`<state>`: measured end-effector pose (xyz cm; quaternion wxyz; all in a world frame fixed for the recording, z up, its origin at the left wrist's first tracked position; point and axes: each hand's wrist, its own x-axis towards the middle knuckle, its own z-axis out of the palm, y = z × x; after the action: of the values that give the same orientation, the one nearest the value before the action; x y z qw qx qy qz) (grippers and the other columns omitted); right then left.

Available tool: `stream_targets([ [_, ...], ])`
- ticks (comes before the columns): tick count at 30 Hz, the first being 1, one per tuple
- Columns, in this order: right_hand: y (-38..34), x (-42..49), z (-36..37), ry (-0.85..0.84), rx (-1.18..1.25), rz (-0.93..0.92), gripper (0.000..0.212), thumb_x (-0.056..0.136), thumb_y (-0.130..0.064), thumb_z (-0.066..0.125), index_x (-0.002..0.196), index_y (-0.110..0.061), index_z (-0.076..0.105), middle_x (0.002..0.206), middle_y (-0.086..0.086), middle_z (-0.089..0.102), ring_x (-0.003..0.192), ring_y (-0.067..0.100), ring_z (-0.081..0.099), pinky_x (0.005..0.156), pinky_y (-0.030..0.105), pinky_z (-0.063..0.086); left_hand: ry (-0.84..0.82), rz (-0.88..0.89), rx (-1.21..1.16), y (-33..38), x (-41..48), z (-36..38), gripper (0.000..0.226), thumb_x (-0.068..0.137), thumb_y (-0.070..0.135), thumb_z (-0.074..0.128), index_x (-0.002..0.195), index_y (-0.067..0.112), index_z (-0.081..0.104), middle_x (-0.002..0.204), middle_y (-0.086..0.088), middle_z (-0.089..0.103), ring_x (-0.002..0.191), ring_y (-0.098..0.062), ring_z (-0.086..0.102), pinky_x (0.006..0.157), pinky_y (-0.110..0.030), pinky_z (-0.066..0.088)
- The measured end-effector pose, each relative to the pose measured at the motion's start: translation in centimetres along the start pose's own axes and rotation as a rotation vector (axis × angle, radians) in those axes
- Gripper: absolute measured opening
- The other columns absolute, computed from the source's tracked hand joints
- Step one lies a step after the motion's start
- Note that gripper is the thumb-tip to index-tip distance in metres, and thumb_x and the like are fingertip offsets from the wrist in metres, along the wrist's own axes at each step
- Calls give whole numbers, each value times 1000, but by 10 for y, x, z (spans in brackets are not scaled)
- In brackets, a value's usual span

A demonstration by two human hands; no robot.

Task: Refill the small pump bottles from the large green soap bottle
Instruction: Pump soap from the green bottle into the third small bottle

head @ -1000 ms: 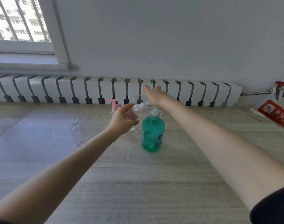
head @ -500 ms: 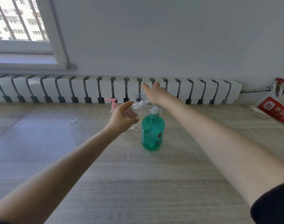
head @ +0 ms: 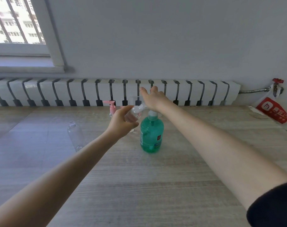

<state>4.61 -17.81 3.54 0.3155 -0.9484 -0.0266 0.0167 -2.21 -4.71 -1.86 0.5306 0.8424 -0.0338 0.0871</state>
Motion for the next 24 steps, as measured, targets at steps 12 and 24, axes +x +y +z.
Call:
stream_targets([
  [12, 0, -4, -11, 178, 411, -138, 43, 100, -38, 27, 87, -7, 54, 75, 6, 52, 69, 16, 50, 62, 27, 38, -3, 5, -66, 0, -7, 0, 59, 78, -5, 68, 131, 13, 51, 104, 10, 54, 90, -1, 54, 84, -21, 47],
  [24, 29, -38, -21, 92, 83, -337, 16, 79, -17, 73, 92, -9, 67, 87, 0, 62, 82, 13, 58, 63, 16, 44, -20, -120, -240, -2, -14, 5, 56, 79, -3, 68, 131, 13, 51, 116, -6, 60, 103, -17, 58, 75, -22, 47],
])
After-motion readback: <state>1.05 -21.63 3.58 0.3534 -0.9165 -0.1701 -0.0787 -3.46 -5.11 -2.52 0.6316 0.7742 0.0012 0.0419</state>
